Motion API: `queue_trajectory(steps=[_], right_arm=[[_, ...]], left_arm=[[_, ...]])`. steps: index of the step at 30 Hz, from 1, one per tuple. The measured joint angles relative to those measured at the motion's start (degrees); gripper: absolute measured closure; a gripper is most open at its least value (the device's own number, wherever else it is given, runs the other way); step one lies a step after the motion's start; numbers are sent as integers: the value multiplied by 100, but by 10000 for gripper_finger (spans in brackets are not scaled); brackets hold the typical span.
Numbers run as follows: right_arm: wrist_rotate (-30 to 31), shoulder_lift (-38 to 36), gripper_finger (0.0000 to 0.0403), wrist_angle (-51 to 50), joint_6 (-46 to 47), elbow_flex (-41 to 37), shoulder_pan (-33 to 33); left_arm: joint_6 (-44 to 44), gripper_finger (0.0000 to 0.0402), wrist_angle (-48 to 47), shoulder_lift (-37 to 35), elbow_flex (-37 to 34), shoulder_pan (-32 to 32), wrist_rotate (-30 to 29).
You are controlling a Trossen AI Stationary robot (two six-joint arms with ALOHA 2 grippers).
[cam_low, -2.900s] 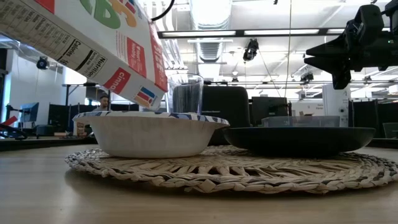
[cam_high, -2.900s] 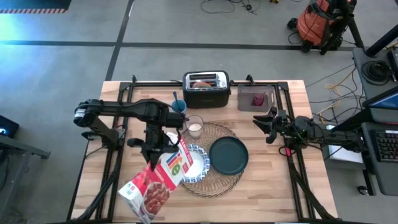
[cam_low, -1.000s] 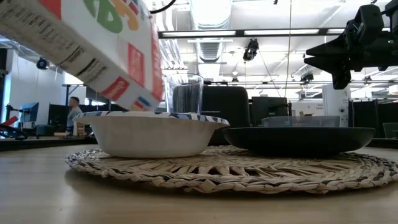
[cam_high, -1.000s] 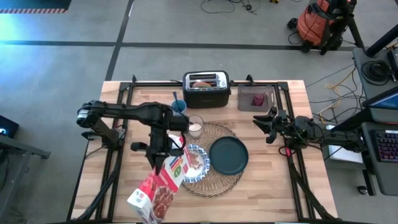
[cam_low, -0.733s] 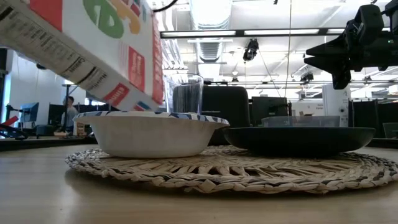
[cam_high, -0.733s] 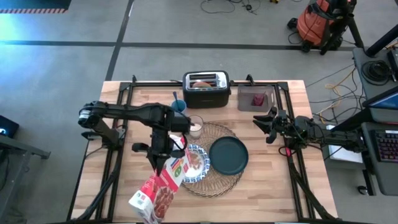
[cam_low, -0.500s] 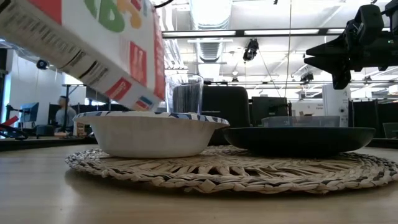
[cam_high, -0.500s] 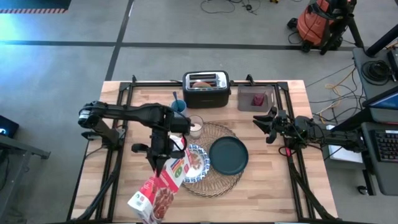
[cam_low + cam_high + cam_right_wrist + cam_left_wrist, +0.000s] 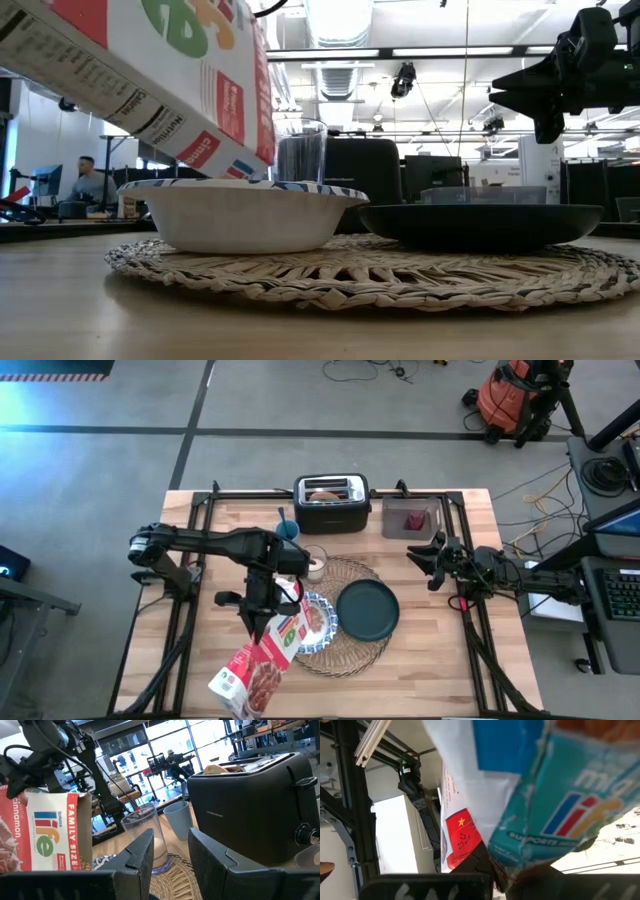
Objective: Arrange a breakfast setting
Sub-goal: Pour the cereal from the red cereal box into the white bowl
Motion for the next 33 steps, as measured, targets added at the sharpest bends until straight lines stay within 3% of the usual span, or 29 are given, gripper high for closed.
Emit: queue_trajectory(steps=[14, 21, 24, 33], right_arm=[[-2, 0, 291, 0, 0, -1, -1], [0, -1, 291, 0, 0, 0, 1], [-2, 1, 291, 0, 0, 0, 0], [-2, -1, 291, 0, 0, -1, -1]], left_arm=[[18, 402, -4, 4, 1, -7, 105], [770, 402, -49, 2, -1, -174, 43], [974, 402, -139, -29, 20, -355, -257], [326, 402, -382, -44, 45, -386, 39]])
